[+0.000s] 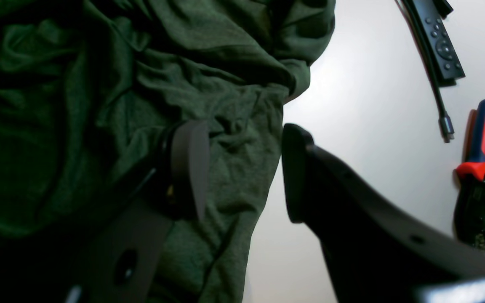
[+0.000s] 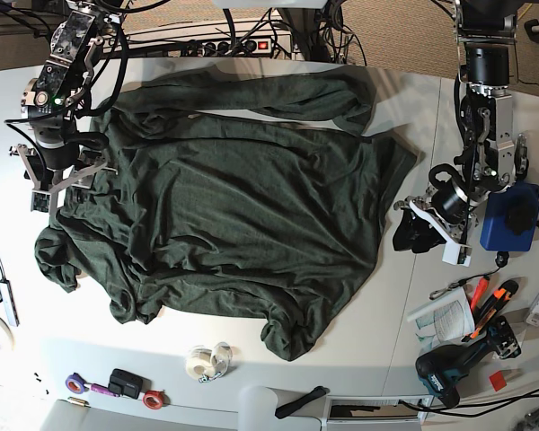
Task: Layout the t-shirt on the table in an organized manner, then fold the t-shirt properly
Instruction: 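Pull the shirt collar corner with the right gripper outward to spread it, then lower the left gripper and grasp the shirt edge near the blue box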
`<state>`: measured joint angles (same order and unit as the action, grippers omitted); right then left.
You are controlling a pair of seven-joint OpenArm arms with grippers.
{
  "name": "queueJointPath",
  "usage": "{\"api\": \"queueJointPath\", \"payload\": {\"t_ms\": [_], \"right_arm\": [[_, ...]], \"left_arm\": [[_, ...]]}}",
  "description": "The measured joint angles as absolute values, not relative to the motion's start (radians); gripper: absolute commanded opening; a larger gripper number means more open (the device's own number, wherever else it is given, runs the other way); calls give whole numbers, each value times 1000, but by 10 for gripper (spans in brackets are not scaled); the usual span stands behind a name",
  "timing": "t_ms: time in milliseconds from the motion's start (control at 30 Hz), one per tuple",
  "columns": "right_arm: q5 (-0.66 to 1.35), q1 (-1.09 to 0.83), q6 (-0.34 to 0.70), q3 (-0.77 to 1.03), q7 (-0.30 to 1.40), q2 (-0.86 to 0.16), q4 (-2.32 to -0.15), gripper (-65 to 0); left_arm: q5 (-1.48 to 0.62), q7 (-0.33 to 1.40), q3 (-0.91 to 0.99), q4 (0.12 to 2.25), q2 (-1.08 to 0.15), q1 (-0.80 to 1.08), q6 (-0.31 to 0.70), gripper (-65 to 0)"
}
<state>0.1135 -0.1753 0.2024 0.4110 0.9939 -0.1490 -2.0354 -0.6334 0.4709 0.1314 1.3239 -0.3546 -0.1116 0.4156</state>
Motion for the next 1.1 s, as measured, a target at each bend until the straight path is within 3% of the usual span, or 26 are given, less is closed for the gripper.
{"api": "queueJointPath", "payload": {"t_ms": [133, 267, 333, 433, 833, 1100], "right_arm": [[114, -175, 206, 411, 994, -147, -2035, -390], [136, -175, 228, 411, 994, -147, -2035, -650], [177, -176, 266, 411, 994, -147, -2035, -650], [217, -184, 316, 411, 1003, -147, -2035, -650], [234, -263, 326, 410, 1009, -147, -1827, -650], [214, -263, 326, 409, 1008, -147, -1823, -650]], "left_arm": [[-634, 471, 131, 1324, -355, -112, 434, -404], [-710, 535, 131, 1324, -354, -112, 586, -549], [-778, 557, 131, 1324, -354, -111, 673, -650], [-880, 625, 131, 1325, -354, -111, 686, -650], [-936, 835, 131, 1439, -357, -27, 686, -650], [-763, 831, 131, 1629, -360, 48, 655, -650]]}}
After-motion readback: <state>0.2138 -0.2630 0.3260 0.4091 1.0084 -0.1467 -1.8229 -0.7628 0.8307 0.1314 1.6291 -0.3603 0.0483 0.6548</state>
